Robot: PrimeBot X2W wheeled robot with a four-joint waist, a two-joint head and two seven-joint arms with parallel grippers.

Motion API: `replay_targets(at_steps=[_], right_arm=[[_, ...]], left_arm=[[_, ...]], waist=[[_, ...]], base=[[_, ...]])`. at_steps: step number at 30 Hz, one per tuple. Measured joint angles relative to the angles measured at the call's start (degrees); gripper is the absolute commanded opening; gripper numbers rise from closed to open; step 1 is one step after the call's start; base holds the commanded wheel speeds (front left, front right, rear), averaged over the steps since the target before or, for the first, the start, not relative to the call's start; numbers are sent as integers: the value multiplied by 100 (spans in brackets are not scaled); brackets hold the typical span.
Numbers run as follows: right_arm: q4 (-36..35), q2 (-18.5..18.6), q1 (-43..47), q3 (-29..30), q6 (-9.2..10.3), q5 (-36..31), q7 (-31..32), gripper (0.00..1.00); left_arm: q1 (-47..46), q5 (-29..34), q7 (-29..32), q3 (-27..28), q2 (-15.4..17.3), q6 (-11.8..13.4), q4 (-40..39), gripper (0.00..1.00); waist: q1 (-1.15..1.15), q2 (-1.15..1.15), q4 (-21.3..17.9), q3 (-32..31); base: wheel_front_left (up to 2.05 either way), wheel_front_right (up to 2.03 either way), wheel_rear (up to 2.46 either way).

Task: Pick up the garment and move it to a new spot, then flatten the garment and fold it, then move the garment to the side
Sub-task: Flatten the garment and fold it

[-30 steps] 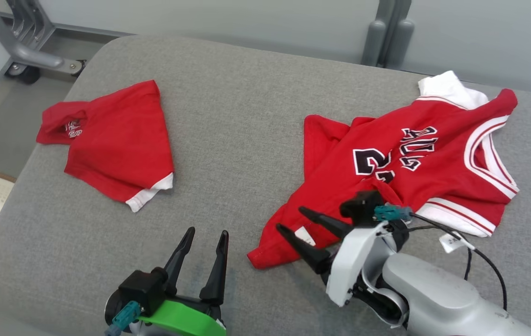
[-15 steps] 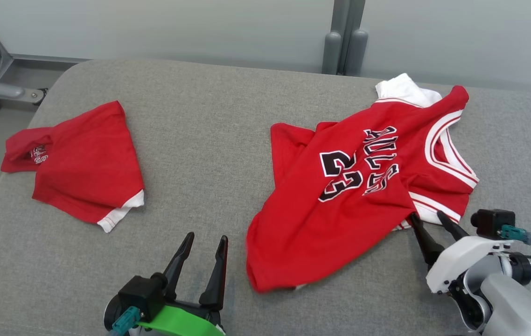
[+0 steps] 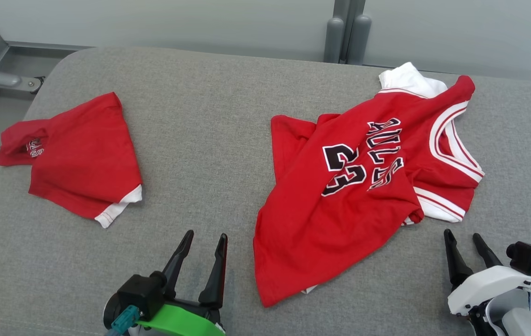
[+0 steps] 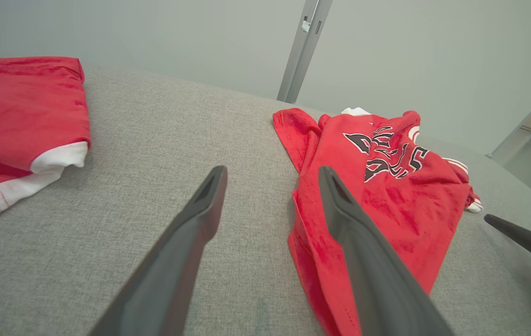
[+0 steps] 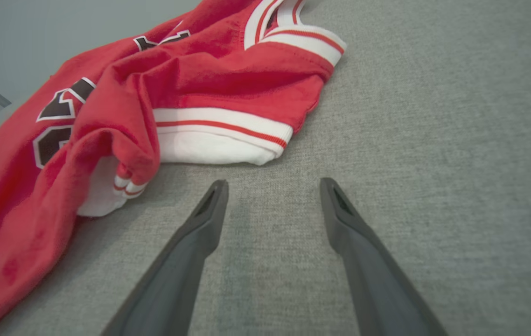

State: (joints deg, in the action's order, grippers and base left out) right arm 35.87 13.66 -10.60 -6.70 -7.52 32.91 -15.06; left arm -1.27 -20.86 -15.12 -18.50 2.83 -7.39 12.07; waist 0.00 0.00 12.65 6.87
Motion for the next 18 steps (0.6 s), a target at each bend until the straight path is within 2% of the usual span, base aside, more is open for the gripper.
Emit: replay_targets(at_steps=[13, 14, 15, 18], right_arm=[[472, -241, -556, 25, 1, -242, -18, 100], [519, -247, -615, -18, 2, -246, -18, 45], [549, -254, -662, -47, 3, -245, -19, 0], [548, -248, -747, -149, 3, -231, -18, 0]], left_arm=[[-169, 9, 0, -75, 0, 0, -15, 100], [-169, 9, 0, -73, 0, 0, -14, 100], [-169, 8, 0, -70, 0, 0, -10, 100], [-169, -13, 0, -69, 0, 0, 11, 100]], waist=[[0, 0, 148, 227], [0, 0, 165, 240], [0, 0, 181, 253], [0, 0, 193, 277]], base=[[0, 0, 0], [0, 0, 0], [0, 0, 0], [0, 0, 0]])
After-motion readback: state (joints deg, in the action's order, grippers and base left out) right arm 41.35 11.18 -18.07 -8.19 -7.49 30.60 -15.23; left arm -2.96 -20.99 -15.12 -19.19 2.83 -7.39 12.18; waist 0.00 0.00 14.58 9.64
